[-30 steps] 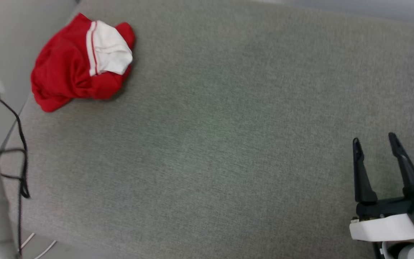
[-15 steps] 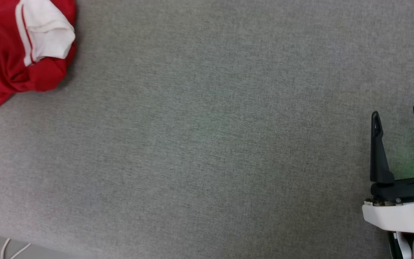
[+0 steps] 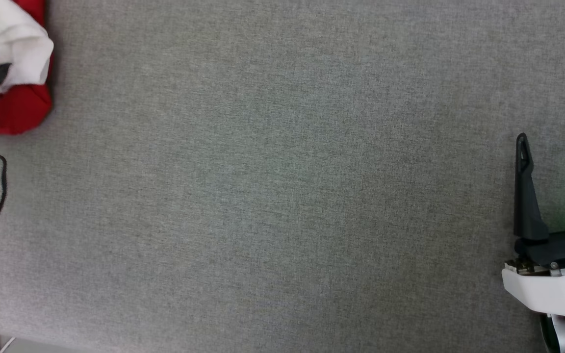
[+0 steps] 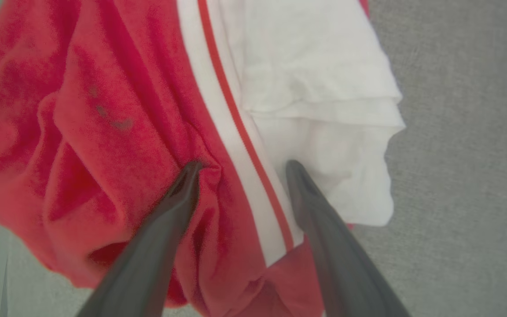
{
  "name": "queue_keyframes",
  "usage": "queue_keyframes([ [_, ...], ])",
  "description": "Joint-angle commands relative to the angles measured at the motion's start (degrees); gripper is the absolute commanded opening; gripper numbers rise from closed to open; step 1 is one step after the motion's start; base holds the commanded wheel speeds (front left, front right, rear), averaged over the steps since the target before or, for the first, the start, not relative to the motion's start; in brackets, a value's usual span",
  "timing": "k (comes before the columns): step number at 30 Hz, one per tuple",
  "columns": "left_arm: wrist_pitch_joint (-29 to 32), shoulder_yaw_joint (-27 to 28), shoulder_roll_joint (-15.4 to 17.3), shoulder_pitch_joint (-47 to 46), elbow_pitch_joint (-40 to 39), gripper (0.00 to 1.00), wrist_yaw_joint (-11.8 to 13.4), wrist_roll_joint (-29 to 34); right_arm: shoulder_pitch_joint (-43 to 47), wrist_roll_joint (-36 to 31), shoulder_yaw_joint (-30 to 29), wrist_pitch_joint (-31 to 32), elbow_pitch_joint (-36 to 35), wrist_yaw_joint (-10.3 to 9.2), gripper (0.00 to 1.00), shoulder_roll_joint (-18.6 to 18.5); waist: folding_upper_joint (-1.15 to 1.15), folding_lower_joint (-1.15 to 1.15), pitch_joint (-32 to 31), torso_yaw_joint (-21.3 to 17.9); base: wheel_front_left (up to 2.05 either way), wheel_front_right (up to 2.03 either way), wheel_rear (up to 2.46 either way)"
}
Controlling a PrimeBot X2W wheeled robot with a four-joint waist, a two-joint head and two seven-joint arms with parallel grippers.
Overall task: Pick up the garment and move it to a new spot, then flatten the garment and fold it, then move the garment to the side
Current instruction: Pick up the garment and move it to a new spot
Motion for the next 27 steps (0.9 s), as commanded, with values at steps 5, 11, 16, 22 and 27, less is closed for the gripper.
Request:
queue_keyframes([
  [5,1.6,-5.1,-1.0,2.8,1.7,1.0,0.0,-1.9,-1.1,-0.5,0.0,-0.1,-0.3,-0.04,1.0,-0.5,0.0,-0.01,1.2,-0.8,0.0,0.0,0.0],
  [11,0.5,-9.1,-2.3,2.6,2.9,0.45,-0.1,-3.1,-1.4,-0.4,0.1,-0.1,0.1,-0.04,1.0,-0.4,0.0,-0.01,0.8,-1.1,0.0,0.0,0.0],
  [16,-3.5,-9.8,0.8,-0.9,1.5,0.0,0.0,-3.8,-1.3,0.2,0.7,-0.1,0.7,-0.04,1.0,0.0,0.0,-0.01,-1.7,-1.0,0.0,0.0,0.0],
  [22,-6.0,-12.8,4.8,-4.1,-2.7,0.0,0.0,-3.5,-1.5,1.1,2.1,-0.1,2.3,-0.04,1.0,0.7,0.0,-0.01,-6.8,-1.4,0.0,0.0,0.0],
  [27,-6.2,-16.1,7.6,-7.0,-8.0,0.0,0.0,-3.0,-1.1,2.4,3.1,-0.1,3.9,-0.04,1.0,1.3,0.0,-0.01,-11.1,-2.1,0.0,0.0,0.0],
])
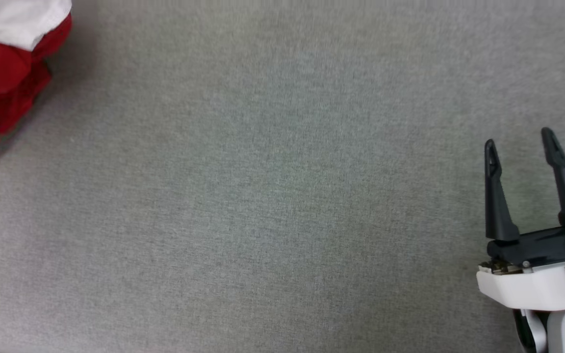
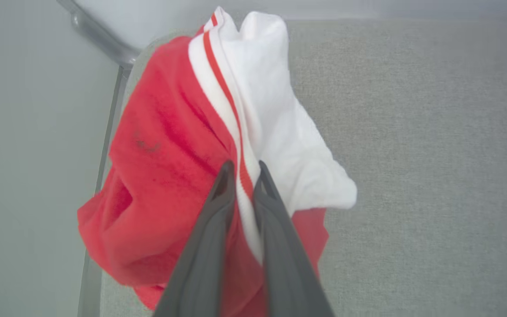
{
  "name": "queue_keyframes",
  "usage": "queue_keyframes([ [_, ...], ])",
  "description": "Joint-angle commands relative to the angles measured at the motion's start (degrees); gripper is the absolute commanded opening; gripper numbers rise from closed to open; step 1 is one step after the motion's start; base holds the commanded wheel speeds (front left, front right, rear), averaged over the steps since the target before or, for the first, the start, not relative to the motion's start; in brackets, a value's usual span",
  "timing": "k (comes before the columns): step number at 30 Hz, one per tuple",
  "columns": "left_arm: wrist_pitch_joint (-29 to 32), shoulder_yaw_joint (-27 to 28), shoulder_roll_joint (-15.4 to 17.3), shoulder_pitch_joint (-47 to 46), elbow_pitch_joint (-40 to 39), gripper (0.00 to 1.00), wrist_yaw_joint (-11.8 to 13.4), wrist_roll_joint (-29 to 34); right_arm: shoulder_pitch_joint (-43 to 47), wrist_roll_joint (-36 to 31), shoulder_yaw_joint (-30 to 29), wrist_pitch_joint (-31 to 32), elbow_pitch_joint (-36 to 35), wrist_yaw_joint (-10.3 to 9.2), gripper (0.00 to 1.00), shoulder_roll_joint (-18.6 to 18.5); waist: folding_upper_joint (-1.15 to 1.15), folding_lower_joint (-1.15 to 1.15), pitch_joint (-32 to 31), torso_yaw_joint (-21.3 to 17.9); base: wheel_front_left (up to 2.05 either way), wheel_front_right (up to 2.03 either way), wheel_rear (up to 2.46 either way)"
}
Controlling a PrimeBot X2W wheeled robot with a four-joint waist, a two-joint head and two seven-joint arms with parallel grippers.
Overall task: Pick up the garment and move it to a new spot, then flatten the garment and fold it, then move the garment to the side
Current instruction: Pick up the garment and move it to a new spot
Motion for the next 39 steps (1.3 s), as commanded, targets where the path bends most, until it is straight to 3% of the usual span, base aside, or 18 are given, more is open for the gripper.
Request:
queue_keyframes([
  [1,0.0,-1.2,0.9,-1.8,-2.0,0.0,-0.1,0.3,-0.1,0.7,0.3,-0.1,0.6,-0.04,1.0,0.3,0.0,0.0,-3.4,-0.7,0.0,0.0,0.0],
  [8,1.7,-5.8,0.5,-6.9,-9.8,0.0,-0.1,0.8,0.5,3.9,1.1,-0.1,2.2,-0.04,1.0,0.5,0.0,0.0,-7.9,-2.6,0.0,0.0,0.0],
  [25,4.0,-19.3,-7.0,-16.5,-25.6,0.0,-0.1,1.9,1.5,8.7,0.9,-0.1,3.7,-0.04,1.0,0.5,0.0,0.0,-12.2,-12.4,0.0,0.0,0.0],
  [32,3.1,-24.3,-9.3,-19.6,-30.2,0.0,0.0,-0.2,2.2,9.9,0.0,-0.1,4.0,-0.04,1.0,0.5,0.0,0.0,-13.2,-16.0,0.0,0.0,0.0],
  [39,1.7,-27.5,-9.2,-20.1,-31.2,0.0,0.0,-1.4,2.0,10.6,-0.1,-0.1,4.1,-0.03,1.0,0.5,0.0,0.0,-12.3,-18.1,0.0,0.0,0.0],
])
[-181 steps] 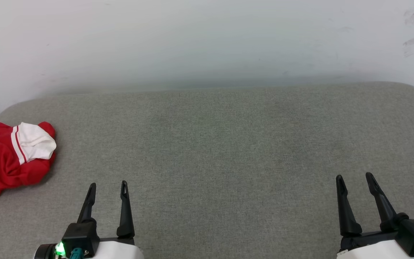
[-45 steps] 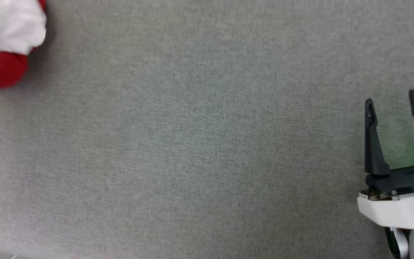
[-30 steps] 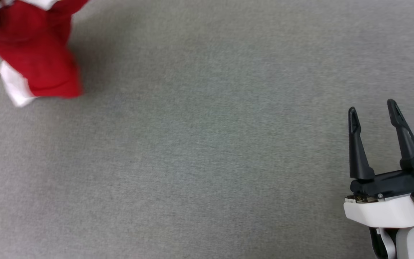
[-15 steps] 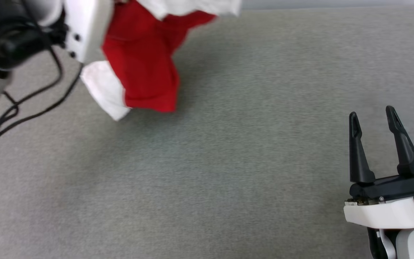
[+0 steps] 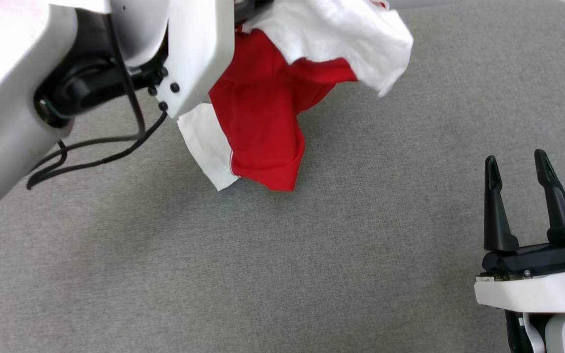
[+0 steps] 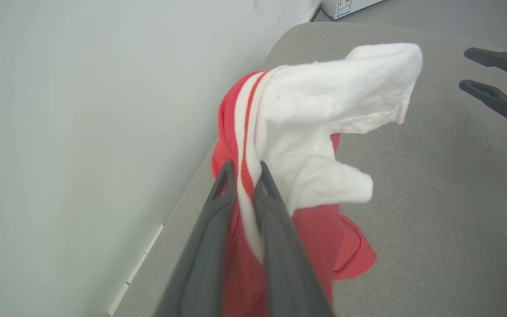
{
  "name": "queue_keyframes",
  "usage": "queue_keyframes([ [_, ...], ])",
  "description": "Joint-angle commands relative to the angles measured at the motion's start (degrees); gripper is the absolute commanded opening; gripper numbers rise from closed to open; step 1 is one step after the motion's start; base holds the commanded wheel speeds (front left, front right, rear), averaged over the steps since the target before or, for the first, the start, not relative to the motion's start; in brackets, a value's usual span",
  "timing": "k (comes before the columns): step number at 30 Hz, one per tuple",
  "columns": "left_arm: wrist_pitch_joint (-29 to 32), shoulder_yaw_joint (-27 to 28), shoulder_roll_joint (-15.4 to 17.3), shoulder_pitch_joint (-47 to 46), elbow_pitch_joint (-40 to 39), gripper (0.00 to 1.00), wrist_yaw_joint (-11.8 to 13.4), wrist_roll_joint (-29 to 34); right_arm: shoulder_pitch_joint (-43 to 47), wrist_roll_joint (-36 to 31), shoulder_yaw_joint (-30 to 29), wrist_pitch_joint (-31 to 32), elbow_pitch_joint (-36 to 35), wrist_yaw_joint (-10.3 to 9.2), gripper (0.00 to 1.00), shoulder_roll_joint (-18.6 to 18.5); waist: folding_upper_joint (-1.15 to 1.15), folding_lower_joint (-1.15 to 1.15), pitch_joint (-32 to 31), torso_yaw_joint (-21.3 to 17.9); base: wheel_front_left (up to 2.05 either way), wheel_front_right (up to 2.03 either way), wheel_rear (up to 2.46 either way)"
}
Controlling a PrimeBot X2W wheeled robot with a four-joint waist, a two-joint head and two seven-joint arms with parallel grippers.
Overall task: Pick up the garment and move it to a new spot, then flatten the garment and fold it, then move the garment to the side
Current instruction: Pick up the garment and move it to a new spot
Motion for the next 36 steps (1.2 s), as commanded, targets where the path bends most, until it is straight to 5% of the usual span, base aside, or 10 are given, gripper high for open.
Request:
queue_keyframes([
  [1,-0.6,-0.8,0.1,1.0,0.5,0.0,0.0,-0.2,0.0,0.2,0.0,-0.1,0.1,-0.03,1.0,0.2,0.0,0.01,0.8,-0.5,0.0,0.0,0.0],
  [21,-13.0,-12.0,-6.3,20.5,16.6,0.0,0.0,1.9,-2.5,0.4,0.5,-0.1,0.4,-0.04,1.0,0.1,0.0,0.01,6.9,-2.4,0.0,0.0,0.0],
  [22,-14.1,-12.1,-6.7,20.6,17.2,0.05,0.0,2.4,-2.5,0.3,0.5,-0.1,0.6,-0.04,1.0,0.1,0.0,0.01,6.7,-2.2,0.0,0.0,0.0],
  [23,-15.2,-12.1,-7.1,20.4,17.5,0.65,0.0,2.9,-2.4,0.2,0.6,-0.1,0.7,-0.04,1.0,0.1,0.0,0.01,6.3,-2.0,0.0,0.0,0.0],
  [24,-17.0,-12.1,-7.5,20.1,17.8,1.0,0.0,3.4,-2.2,0.1,0.7,-0.1,0.9,-0.04,1.0,0.1,0.0,0.01,5.9,-1.7,0.0,0.0,0.0],
  [29,-28.2,-10.5,-8.4,18.3,19.0,1.0,0.9,8.0,-0.7,-0.5,1.1,-0.1,1.6,-0.04,1.0,0.1,0.0,0.01,2.2,-0.6,0.0,0.0,0.0],
  [36,-45.2,-6.3,-8.2,22.1,17.9,1.0,9.9,13.8,1.7,-1.3,0.7,-0.1,2.3,-0.04,1.0,0.1,0.0,0.01,-2.9,1.3,0.0,0.0,0.0],
])
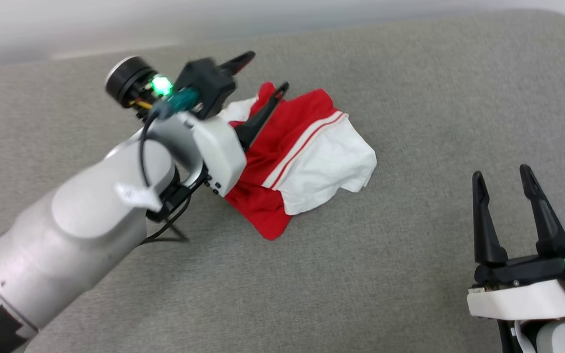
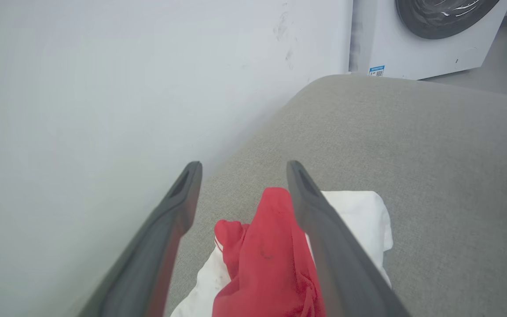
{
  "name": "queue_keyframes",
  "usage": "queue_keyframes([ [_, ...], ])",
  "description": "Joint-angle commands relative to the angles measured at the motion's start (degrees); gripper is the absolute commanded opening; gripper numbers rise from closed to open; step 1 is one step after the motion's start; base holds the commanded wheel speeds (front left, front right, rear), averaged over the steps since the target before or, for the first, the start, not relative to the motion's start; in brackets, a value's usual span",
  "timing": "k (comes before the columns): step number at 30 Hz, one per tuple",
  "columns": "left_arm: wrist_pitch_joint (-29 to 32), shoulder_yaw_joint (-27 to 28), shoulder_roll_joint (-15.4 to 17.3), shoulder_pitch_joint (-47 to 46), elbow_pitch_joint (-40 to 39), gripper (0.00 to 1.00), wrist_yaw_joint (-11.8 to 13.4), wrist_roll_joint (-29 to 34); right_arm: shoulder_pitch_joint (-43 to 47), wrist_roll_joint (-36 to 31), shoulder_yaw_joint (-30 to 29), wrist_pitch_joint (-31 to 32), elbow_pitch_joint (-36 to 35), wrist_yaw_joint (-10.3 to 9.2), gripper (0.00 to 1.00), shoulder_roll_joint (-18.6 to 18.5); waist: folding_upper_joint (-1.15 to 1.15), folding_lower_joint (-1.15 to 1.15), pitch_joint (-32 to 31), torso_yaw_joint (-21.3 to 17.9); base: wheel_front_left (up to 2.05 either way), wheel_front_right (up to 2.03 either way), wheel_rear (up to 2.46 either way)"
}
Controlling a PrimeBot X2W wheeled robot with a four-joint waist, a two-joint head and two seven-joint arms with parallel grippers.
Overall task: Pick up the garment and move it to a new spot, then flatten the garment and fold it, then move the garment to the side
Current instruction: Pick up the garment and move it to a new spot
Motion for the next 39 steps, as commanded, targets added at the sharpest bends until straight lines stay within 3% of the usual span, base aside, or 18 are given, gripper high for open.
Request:
queue_keyframes([
  [1,-4.1,1.0,0.4,2.5,-0.5,1.0,2.9,1.3,1.0,-0.4,-0.2,-0.1,0.2,-0.03,1.0,0.1,0.0,0.0,-2.4,1.5,0.0,0.0,0.0],
  [7,-8.8,7.3,1.9,11.2,-3.4,1.0,13.3,4.9,2.4,-0.9,-0.5,-0.1,0.2,-0.03,1.0,0.1,0.0,0.0,-4.6,3.5,0.0,0.0,0.0],
  [12,-8.8,18.5,1.6,22.0,-10.7,1.0,21.7,13.2,3.0,-1.2,-0.7,-0.1,0.2,-0.03,1.0,0.1,0.0,0.0,-5.7,5.1,0.0,0.0,0.0],
  [17,-8.9,29.0,-0.7,33.3,-16.2,1.0,25.5,20.0,3.5,-1.2,-0.5,-0.1,0.5,-0.04,1.0,0.1,0.0,0.0,-6.8,6.2,0.0,0.0,0.0],
  [22,-8.9,37.9,-4.6,43.5,-19.5,1.0,26.3,25.7,4.2,-0.9,-0.2,-0.1,0.9,-0.04,1.0,0.1,0.0,0.0,-7.9,6.6,0.0,0.0,0.0],
  [26,-8.9,43.4,-8.3,50.5,-20.7,1.0,25.4,29.6,4.8,-0.4,-0.1,-0.1,1.1,-0.03,1.0,0.1,0.0,0.0,-8.8,6.8,0.0,0.0,0.0],
  [39,-8.9,53.4,-17.2,62.9,-19.8,1.0,18.4,37.9,7.6,3.2,-0.2,-0.1,3.1,-0.03,1.0,0.1,0.0,0.0,-10.6,7.4,0.0,0.0,0.0],
])
